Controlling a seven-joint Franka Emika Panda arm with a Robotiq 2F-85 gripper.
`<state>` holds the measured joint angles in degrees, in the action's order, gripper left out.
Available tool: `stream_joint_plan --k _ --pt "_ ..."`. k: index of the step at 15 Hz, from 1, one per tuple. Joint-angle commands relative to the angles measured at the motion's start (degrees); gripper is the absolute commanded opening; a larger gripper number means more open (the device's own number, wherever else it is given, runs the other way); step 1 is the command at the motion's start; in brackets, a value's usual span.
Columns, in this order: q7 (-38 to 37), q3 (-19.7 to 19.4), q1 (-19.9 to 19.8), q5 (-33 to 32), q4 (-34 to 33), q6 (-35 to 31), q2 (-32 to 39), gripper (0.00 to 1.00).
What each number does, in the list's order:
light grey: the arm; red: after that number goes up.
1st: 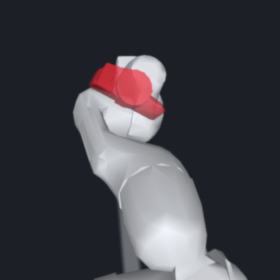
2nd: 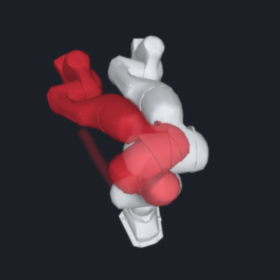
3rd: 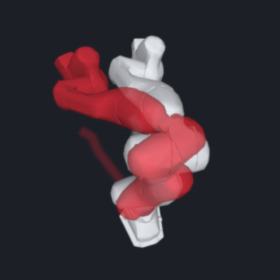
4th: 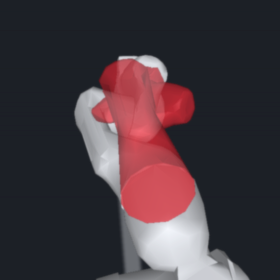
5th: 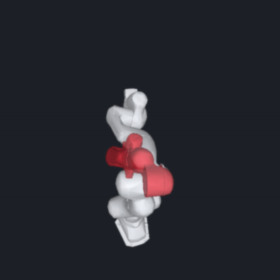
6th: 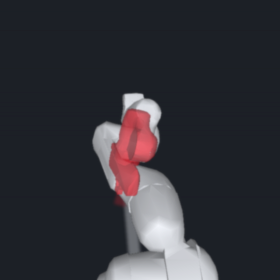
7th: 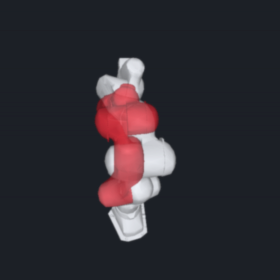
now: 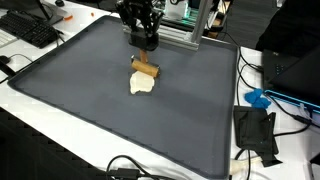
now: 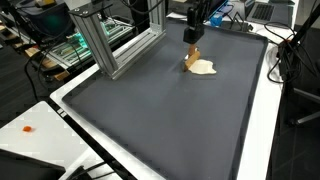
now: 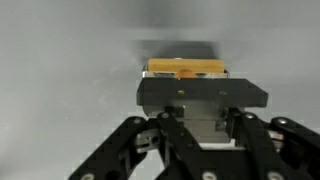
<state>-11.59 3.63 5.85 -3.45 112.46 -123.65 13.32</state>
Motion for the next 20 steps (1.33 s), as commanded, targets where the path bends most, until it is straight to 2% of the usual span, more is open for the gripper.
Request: stream_joint_plan --k 1,8,13,20 --pt "1.8 -0.8 -1.2 1.2 2.0 3.3 -1.8 0.23" --pt "3.7 -1.5 -3.0 3.7 3.3 6.1 -3.9 0.23" --pt "5.3 -2.1 -4.5 6.7 4.8 8.4 -8.2 0.23" --pt "6.8 -2.3 -4.7 10.7 11.3 13.0 -20.8 0.23"
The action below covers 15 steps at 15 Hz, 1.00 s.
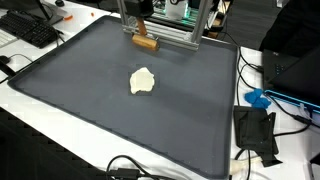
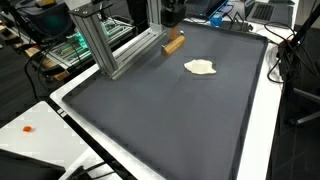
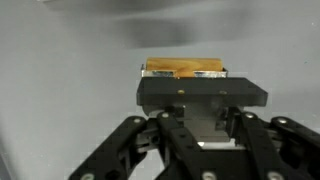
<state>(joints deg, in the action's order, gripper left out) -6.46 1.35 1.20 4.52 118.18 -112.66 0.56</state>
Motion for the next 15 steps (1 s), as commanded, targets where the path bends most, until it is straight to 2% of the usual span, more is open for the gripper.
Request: stream_joint_plan --k 1,9,15 --pt "1.5 0.0 0.1 2.9 7.1 2.2 -10.5 0.23" --pt "2.0 1.2 2.5 6.5 19.4 2.0 -29.1 0.23" --pt "1.5 3.5 5.3 7.2 24.7 3.5 -39.0 0.23"
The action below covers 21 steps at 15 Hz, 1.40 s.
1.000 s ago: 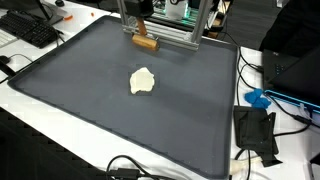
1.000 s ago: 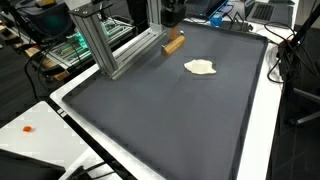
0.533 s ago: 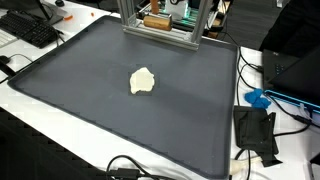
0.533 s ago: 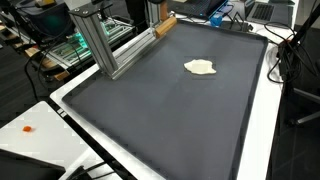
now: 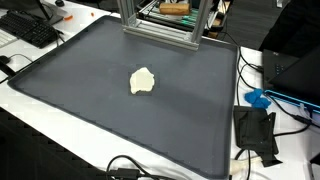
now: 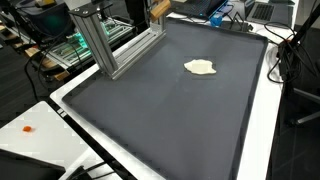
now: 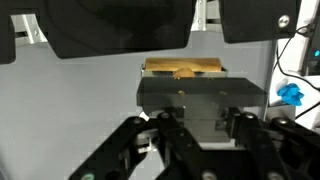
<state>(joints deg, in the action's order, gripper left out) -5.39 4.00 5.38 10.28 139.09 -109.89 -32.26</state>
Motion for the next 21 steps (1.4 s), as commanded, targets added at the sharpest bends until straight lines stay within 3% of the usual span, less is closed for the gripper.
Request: stream_joint_plan --k 1,7,21 --pt "0.5 1.2 1.7 1.6 4.5 0.8 -7.4 0.23" --pt "-0.9 3.7 3.6 1.1 7.5 1.8 -11.6 0.23" --pt "-3.3 6.3 2.7 -1.3 11.5 -2.3 -12.4 0.23"
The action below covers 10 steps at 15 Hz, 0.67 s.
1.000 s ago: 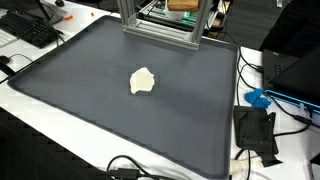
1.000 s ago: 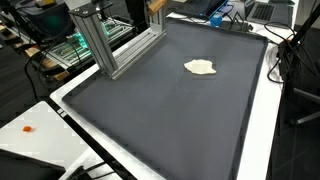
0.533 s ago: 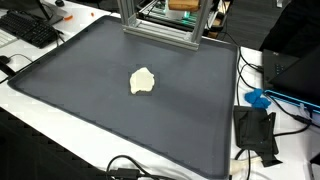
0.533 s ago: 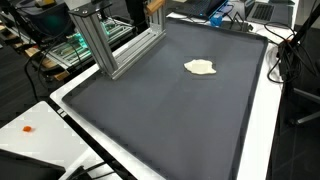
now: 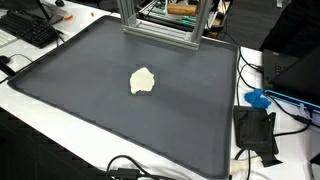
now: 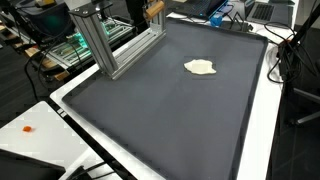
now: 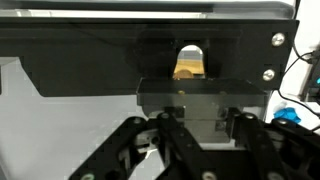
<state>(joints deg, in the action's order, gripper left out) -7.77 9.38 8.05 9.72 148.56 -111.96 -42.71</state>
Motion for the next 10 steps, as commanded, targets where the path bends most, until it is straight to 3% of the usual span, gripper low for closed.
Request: stream_joint_plan --k 1,10 --pt "-0.8 0.9 0.2 -0.9 2.3 -0.2 -2.0 0.23" --pt "-1.1 1.9 0.3 -1.7 3.6 1.0 -2.9 0.23"
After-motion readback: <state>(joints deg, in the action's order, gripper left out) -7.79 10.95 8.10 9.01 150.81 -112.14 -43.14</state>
